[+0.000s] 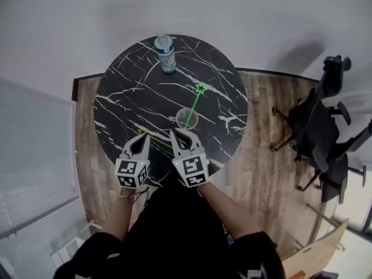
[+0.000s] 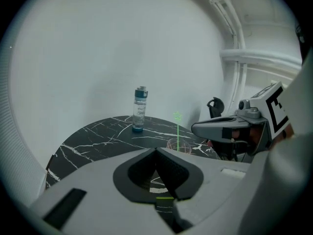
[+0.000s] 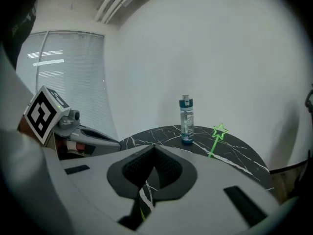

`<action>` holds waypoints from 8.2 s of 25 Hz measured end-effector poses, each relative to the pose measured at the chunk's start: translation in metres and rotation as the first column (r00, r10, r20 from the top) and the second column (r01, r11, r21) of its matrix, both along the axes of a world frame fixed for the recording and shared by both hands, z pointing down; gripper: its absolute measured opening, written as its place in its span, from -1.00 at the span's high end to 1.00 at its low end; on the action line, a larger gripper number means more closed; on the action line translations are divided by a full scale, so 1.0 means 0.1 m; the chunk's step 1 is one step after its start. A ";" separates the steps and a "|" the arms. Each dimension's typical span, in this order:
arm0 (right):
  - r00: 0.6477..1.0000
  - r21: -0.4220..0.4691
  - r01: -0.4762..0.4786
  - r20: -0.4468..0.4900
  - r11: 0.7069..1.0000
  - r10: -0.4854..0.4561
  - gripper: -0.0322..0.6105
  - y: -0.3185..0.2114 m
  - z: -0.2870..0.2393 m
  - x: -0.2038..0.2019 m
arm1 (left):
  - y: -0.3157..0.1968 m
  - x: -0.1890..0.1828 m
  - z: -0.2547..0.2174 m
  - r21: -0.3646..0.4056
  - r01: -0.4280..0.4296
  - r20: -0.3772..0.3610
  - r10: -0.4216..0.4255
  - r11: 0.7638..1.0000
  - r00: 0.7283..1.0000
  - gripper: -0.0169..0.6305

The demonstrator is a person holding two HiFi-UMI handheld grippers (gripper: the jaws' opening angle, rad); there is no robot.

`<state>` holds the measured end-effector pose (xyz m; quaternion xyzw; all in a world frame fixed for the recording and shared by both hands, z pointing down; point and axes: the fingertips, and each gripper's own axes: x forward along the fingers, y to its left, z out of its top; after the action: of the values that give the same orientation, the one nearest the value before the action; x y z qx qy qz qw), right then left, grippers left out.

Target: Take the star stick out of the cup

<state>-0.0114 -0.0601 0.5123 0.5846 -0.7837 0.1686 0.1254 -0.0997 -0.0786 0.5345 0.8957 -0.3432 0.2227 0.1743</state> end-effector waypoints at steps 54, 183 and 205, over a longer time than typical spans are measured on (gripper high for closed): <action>0.987 -0.085 -0.096 0.120 0.992 0.106 0.91 -0.12 0.55 1.55 | -0.35 1.98 0.43 -0.105 -0.270 0.235 0.287 0.957 0.929 0.95; 0.918 -0.010 0.397 -0.005 0.918 -0.397 0.91 -0.18 0.09 -0.60 | -0.13 -0.70 -0.37 -0.032 0.362 -0.083 -0.363 0.932 0.928 0.91; 0.916 -0.107 0.399 0.003 0.911 -0.401 0.91 -0.04 0.48 -0.49 | 0.29 -0.50 0.65 -0.377 0.351 -0.049 -0.397 0.857 0.916 0.91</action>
<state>-0.0601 -0.0642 0.5599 0.4057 -0.8756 0.1750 0.1952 -0.1493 -0.0500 0.5990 0.7766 -0.4524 0.1870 0.3966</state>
